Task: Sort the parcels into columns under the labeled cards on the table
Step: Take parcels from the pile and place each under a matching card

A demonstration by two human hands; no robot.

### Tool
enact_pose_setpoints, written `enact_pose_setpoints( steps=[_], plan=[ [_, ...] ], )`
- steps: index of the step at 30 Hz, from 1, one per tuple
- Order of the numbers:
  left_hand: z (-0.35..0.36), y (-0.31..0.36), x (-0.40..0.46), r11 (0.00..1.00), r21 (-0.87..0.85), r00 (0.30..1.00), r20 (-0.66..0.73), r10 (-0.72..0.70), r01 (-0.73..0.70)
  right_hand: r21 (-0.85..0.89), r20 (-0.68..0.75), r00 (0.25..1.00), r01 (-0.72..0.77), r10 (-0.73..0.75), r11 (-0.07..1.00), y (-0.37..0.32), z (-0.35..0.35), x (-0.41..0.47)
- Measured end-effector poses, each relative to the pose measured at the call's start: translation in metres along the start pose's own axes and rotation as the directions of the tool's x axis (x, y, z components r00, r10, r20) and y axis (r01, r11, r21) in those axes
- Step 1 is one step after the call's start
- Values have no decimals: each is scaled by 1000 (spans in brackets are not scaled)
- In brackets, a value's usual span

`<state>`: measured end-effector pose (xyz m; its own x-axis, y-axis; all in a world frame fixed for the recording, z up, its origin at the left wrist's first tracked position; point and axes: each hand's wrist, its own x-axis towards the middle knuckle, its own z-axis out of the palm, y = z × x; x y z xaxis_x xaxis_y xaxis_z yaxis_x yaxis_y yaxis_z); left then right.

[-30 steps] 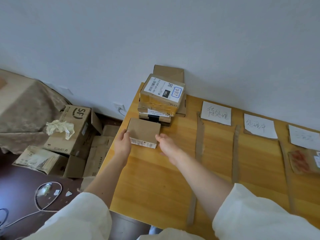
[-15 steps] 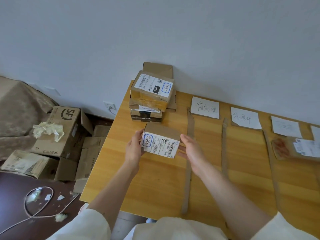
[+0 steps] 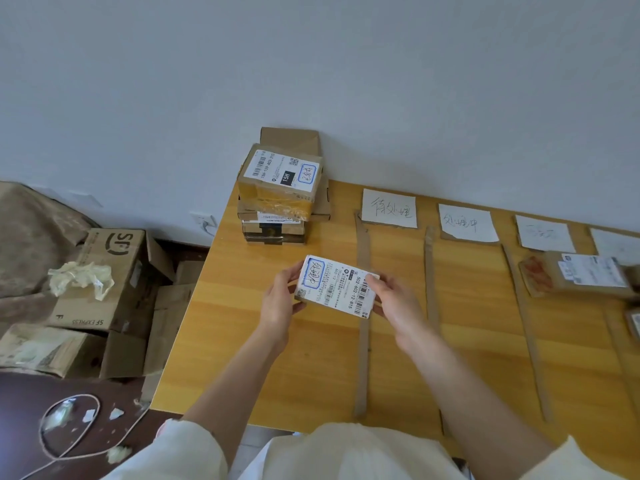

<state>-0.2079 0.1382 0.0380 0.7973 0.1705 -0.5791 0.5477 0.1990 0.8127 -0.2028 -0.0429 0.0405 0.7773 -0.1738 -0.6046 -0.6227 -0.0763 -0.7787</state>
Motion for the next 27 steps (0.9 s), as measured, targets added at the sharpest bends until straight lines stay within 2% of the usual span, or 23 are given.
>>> enact_pose_setpoints(
  steps=[5,12,17,21,25,27],
  plan=[
    [13,-5,-6,998,55,1000,17,12,-13,45,-79,997,26,-23,999,-4,-9,-4],
    [25,-15,-9,999,0,987,160,-34,35,11,-192,970,154,-149,988,-16,-19,-1],
    [22,-25,-7,987,10,953,260,-157,160,-54,-188,954,229,-235,972,-27,-28,4],
    [25,-29,-7,984,54,918,353,-180,172,-21,-172,947,272,-272,962,-30,-34,8],
    [32,-32,-7,984,11,907,387,-168,178,14,-248,938,252,-241,968,-25,-39,9],
    [36,-33,-7,982,-23,903,397,-164,189,78,-240,951,217,-193,973,-21,-42,6]
  ],
)
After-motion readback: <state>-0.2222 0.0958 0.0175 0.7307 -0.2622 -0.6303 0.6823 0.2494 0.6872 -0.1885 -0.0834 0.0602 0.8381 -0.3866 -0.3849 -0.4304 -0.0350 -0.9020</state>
